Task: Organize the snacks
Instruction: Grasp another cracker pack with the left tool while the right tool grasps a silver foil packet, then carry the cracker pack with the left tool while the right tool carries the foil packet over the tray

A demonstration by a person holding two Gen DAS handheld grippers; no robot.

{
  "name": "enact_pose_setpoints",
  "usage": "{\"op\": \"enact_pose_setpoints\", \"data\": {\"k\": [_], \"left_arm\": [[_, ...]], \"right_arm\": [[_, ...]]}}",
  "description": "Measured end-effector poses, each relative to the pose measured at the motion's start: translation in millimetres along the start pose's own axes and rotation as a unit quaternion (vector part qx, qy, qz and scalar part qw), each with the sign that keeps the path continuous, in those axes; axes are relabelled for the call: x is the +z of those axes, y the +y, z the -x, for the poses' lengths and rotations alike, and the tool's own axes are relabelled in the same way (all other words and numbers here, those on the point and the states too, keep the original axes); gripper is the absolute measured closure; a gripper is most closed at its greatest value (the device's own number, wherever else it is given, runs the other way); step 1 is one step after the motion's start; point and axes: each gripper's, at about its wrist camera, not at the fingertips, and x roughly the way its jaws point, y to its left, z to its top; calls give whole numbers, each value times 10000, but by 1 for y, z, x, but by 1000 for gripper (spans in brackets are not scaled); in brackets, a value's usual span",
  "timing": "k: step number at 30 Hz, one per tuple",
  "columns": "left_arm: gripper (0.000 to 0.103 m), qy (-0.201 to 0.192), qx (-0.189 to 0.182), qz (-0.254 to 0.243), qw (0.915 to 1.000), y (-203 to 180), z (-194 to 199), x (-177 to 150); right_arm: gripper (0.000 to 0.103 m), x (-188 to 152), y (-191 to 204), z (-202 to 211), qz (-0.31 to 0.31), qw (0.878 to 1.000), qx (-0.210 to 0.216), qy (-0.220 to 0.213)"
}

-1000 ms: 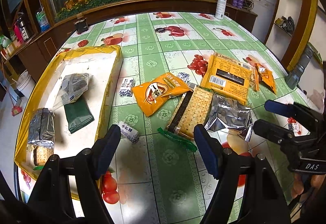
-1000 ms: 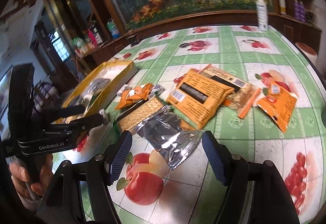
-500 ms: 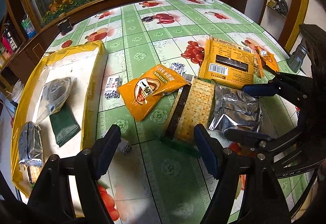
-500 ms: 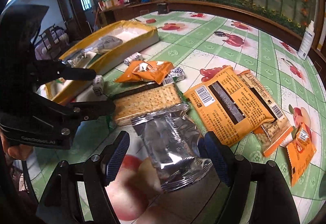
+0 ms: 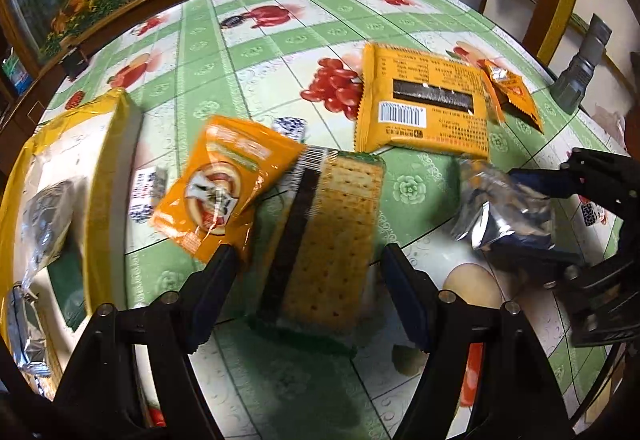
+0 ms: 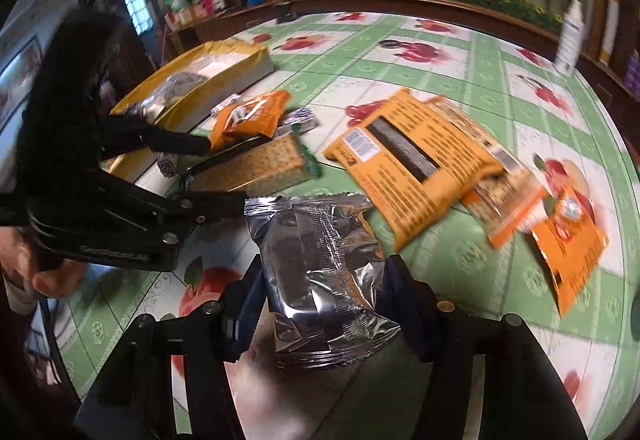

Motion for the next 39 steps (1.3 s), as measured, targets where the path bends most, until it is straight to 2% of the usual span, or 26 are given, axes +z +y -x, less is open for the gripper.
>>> {"op": "enact_pose_setpoints", "data": {"k": [6,7,8,9,10,16,28,39], "left_arm": [[30,-56,-105,201,9997,-1,-5,6],[33,-92,-84,236,9996,-1,-4,6],[47,-130,-75,243,9996,-1,-3,6],[56,-137,-103,254,9995,0,-2,6],[58,-130,-113,256,9995,0,-1,6],[59,-173,-20,391,9991,1,8,-2],[59,-822,487,965,9907,24,74,-21],[59,-943,625,1291,9852,51,94,-41]], "right_arm": [[44,-16,-23,25,-730,9964,296,-301],[44,-18,-24,29,-796,9957,334,-336],[44,-18,-26,32,-869,9949,374,-361],[44,-19,-27,34,-924,9942,395,-382],[44,-19,-27,37,-965,9937,395,-419],[44,-15,-18,51,-974,9927,380,-608],[44,-2,14,74,-736,9912,546,-960],[44,11,54,73,-431,9916,695,-1003]]}}
